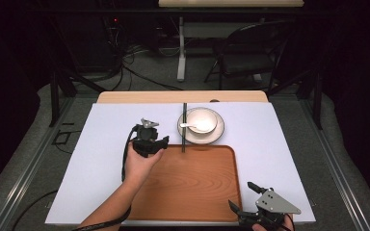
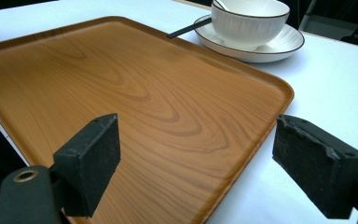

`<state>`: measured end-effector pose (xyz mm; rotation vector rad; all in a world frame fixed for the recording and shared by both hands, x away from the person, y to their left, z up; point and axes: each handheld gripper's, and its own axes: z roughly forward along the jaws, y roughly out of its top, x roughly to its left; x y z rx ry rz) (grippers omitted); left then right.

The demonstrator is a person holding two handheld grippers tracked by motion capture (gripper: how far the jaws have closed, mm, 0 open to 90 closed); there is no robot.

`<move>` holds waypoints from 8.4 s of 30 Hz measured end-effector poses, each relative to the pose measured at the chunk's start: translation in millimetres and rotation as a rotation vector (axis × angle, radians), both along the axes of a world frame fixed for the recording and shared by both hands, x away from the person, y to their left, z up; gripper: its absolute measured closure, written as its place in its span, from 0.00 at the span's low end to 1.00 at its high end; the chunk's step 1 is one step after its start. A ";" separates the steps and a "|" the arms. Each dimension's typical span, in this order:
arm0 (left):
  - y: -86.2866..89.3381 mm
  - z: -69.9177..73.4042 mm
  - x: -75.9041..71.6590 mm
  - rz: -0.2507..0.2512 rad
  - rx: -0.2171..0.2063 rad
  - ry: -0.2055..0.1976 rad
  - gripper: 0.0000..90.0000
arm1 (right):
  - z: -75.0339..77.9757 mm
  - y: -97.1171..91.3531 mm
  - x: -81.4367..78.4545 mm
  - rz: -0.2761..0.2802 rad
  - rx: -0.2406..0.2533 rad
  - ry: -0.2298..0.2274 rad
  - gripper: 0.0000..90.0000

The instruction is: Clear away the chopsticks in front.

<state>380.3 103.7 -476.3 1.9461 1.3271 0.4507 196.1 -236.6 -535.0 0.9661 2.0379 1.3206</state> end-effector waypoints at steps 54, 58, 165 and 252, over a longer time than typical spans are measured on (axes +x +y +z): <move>-55.4 -44.8 48.7 0.056 -0.001 0.188 0.82 | 0.9 -2.9 -0.4 0.019 0.028 0.011 0.16; -54.3 -46.4 53.8 0.069 -0.002 0.204 0.83 | 1.0 -3.0 -0.5 0.021 0.029 0.012 0.16; 86.0 -63.7 -132.5 0.107 -0.020 0.222 0.94 | 0.0 -2.0 0.4 0.016 0.031 0.030 0.16; -60.7 -34.3 46.1 0.024 -0.025 0.216 0.84 | -1.0 -4.7 2.4 0.017 0.042 0.047 0.16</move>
